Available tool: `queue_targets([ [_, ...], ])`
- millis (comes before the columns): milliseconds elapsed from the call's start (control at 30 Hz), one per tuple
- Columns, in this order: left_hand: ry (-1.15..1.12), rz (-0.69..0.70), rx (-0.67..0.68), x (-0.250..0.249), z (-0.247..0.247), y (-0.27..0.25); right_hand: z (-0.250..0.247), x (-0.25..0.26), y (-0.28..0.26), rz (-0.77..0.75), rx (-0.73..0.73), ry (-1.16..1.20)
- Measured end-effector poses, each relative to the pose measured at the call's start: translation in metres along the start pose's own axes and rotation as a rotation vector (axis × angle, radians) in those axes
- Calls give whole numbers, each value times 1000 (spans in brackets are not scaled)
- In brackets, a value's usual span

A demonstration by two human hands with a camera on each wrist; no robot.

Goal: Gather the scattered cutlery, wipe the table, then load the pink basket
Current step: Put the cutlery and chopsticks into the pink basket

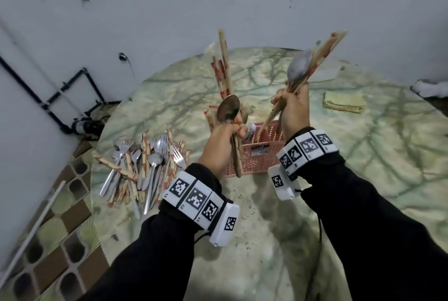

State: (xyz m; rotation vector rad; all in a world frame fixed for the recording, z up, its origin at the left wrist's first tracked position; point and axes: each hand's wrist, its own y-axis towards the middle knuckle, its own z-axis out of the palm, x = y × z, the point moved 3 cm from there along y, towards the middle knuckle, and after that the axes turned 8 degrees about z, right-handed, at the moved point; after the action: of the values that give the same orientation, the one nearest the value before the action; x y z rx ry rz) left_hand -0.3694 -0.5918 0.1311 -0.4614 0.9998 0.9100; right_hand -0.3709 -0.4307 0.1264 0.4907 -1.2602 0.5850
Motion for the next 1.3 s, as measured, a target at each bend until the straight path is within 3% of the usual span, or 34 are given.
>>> queue_targets([
  [400,75,23,-29,13,-3,7,15,-26,3,58,104,58],
  [633,59,23,-48,14,-4,10,3,-47,2,141,253,-242],
  [767,26,3,-65,20,-4,12,-7,-39,4,135,261,-278],
  [900,131,12,-79,26,-4,13,-18,-32,4,167,249,-289],
  [967,167,18,-78,25,-2,10,-22,-24,0,95,229,-351],
  [1067,296,64,-49,22,4,7,-23,-3,-21,-141,213,-432],
  [1133,400,103,35,21,12,5,-17,4,-39,-193,356,-443],
  [1200,425,133,130,22,22,3,-9,1,-54,-93,577,-405],
  [1233,439,144,161,24,25,1,-9,-1,-57,-43,620,-364],
  [1300,544,168,188,31,25,1,-13,-4,-56,-24,563,-317],
])
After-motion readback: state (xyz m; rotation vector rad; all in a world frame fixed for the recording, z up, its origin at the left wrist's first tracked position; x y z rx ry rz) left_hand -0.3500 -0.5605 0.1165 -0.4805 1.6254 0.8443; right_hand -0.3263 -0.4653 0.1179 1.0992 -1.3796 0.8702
